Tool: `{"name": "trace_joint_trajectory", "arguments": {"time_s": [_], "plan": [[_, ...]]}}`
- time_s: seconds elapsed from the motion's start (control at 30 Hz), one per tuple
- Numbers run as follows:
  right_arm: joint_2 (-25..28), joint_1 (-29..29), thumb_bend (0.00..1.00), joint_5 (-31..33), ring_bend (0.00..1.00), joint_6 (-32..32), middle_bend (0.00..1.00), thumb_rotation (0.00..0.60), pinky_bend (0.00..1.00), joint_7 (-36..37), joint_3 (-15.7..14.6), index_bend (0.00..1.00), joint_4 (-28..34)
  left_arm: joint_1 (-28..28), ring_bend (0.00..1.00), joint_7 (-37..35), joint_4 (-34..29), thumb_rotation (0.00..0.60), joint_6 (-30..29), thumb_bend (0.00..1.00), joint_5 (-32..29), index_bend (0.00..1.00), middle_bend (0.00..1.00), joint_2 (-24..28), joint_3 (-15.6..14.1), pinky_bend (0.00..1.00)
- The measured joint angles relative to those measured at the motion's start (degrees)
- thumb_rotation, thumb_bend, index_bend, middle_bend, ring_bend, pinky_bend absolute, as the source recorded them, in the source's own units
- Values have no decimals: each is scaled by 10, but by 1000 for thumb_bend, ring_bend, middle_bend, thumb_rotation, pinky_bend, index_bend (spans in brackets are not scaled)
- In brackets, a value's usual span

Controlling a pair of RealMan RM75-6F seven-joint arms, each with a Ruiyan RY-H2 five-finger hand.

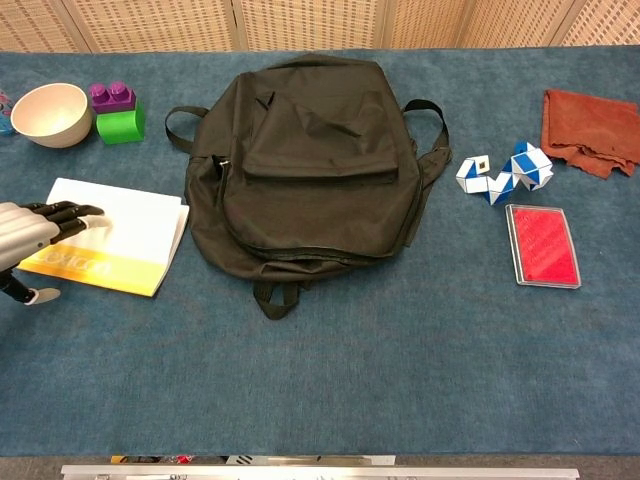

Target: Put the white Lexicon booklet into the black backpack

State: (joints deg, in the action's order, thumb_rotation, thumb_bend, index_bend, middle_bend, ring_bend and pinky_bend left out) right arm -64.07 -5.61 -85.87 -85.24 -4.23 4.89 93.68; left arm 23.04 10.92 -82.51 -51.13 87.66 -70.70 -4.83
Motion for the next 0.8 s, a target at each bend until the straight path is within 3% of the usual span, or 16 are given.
{"name": "trace_joint_trajectory", "arguments": {"time_s": [0.8], "plan": [[0,8,188,11,272,1,316,600,404,11,-3,192,-12,21,54,-11,24,600,8,235,-35,11,37,-37,4,138]]}}
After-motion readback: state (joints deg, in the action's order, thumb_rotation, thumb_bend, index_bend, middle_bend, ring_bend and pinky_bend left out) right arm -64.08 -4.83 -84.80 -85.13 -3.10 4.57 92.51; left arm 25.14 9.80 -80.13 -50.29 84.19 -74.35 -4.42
